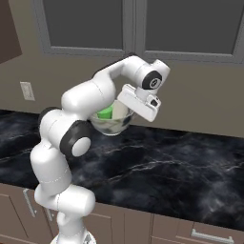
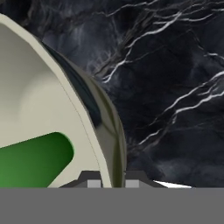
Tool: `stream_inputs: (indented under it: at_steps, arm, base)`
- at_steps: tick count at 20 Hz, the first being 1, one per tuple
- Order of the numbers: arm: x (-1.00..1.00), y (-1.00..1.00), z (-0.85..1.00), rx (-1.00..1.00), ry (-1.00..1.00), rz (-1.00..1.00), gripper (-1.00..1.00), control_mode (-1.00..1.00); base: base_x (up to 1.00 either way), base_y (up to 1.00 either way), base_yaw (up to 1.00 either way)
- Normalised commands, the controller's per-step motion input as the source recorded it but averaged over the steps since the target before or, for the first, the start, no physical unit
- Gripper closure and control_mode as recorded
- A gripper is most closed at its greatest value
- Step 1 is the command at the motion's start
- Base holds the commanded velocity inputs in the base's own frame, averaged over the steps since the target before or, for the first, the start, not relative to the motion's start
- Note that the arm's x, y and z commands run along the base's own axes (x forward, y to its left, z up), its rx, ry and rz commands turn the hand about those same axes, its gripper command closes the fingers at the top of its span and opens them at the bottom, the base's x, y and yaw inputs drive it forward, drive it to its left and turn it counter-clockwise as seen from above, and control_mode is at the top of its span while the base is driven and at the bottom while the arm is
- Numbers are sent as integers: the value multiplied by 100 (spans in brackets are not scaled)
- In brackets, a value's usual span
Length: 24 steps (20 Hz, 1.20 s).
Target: Place the cup inside the bowl on the dining table and move the bowl to any counter.
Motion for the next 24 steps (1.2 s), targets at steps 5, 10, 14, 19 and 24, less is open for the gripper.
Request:
stream_inputs:
  at_steps: [5,10,14,19,24]
  arm:
    - [0,3,-36,1,-3,0,100,-100]
    - [0,16,-51,0,-3,0,100,-100]
    - [0,24,-50,0,-4,0,100,-100]
    - [1,24,-44,0,-2,0,100,-100]
    - [7,16,-41,0,-2,0,100,-100]
  base:
    - [0,0,0]
    - [0,0,0]
    - [0,0,0]
    - [0,0,0]
    - [0,0,0]
